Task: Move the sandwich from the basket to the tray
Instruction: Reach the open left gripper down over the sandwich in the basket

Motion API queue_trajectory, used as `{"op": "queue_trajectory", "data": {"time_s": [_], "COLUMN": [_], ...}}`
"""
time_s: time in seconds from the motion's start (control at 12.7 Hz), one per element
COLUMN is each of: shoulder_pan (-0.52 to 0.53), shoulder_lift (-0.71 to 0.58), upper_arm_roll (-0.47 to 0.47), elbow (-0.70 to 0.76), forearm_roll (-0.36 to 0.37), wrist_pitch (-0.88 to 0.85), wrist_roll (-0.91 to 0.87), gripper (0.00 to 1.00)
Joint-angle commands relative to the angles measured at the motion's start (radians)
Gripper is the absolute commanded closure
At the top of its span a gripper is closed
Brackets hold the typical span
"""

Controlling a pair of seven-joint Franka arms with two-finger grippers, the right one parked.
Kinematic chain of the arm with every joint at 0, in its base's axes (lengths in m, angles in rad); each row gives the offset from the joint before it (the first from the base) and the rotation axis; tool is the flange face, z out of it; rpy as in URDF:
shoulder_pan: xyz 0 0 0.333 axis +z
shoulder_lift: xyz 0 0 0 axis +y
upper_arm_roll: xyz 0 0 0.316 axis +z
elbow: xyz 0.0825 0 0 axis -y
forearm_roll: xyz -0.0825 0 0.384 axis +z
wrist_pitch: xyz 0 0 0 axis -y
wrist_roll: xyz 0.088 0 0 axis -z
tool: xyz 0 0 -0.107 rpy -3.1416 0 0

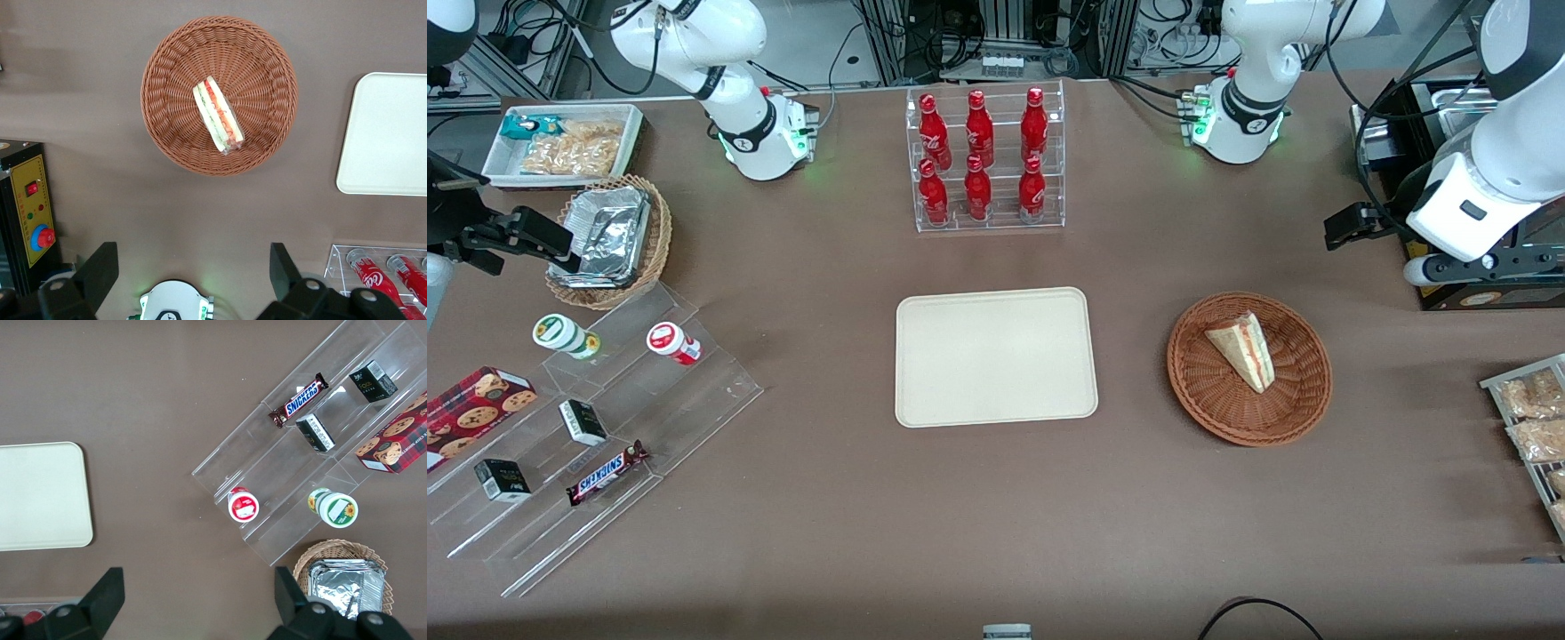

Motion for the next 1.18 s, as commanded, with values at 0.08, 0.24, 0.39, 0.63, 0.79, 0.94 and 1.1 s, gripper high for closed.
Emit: {"op": "queue_trajectory", "data": {"time_s": [0.08, 0.24, 0.39, 0.63, 0.79, 0.94, 1.1], "shoulder_pan": [-0.008, -0.008, -0.009, -0.011, -0.011, -0.011, -0.011], "shoulder_lift": [-0.012, 0.0, 0.002, 0.0, -0.004, -0.003, 0.0], "upper_arm_roll": [0.004, 0.004, 0.004, 0.001, -0.015, -0.018, -0.019], "elbow": [0.0, -0.025, -0.086, -0.248, -0.369, -0.465, -0.566], "forearm_roll": [0.018, 0.018, 0.017, 0.018, 0.021, 0.021, 0.023], "wrist_pitch": [-0.013, -0.007, 0.042, 0.18, 0.329, 0.459, 0.608], "wrist_roll": [0.008, 0.008, 0.008, 0.008, 0.008, 0.006, -0.003], "gripper": [0.0, 0.0, 0.0, 0.0, 0.0, 0.0, 0.0]}}
